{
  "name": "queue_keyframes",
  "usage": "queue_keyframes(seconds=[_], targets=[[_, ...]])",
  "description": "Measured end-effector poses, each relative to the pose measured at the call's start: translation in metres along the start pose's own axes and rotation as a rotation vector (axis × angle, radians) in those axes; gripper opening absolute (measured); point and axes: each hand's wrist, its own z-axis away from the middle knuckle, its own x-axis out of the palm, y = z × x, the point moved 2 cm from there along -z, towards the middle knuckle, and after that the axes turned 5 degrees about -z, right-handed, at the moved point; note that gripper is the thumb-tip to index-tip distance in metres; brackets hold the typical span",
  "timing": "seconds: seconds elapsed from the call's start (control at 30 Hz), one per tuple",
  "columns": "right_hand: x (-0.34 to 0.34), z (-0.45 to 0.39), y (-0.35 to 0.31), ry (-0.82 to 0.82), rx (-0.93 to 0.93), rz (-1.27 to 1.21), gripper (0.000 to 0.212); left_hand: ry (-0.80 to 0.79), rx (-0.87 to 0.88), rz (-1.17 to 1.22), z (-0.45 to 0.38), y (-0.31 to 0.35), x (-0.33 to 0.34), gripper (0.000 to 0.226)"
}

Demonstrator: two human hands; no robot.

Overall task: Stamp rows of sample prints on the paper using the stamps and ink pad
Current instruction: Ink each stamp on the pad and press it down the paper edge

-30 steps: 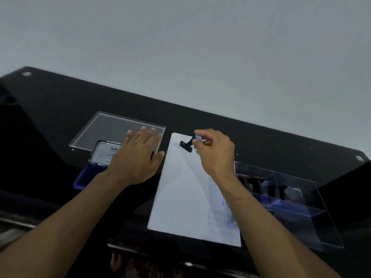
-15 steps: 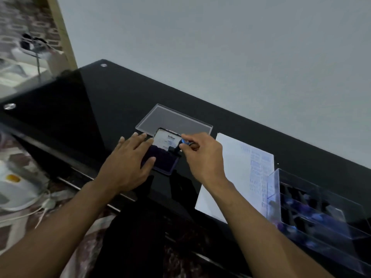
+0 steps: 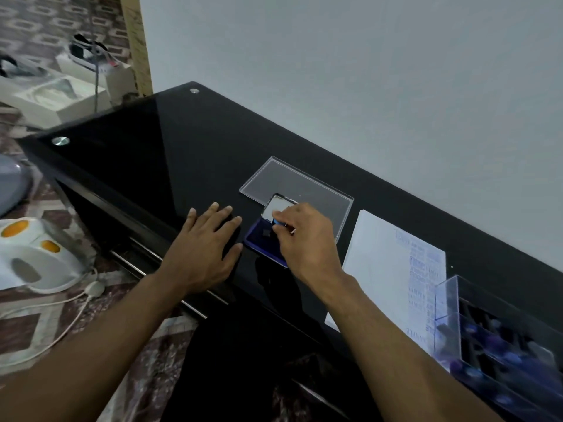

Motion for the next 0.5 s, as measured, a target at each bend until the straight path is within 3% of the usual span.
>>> queue_keyframes(seconds=[0.5], targets=[[0.006,-0.008,0.011,-0.048,0.013,0.083,0.019,0.084,-0.017,-0.066,-0.002,0.003,0.01,0.059]])
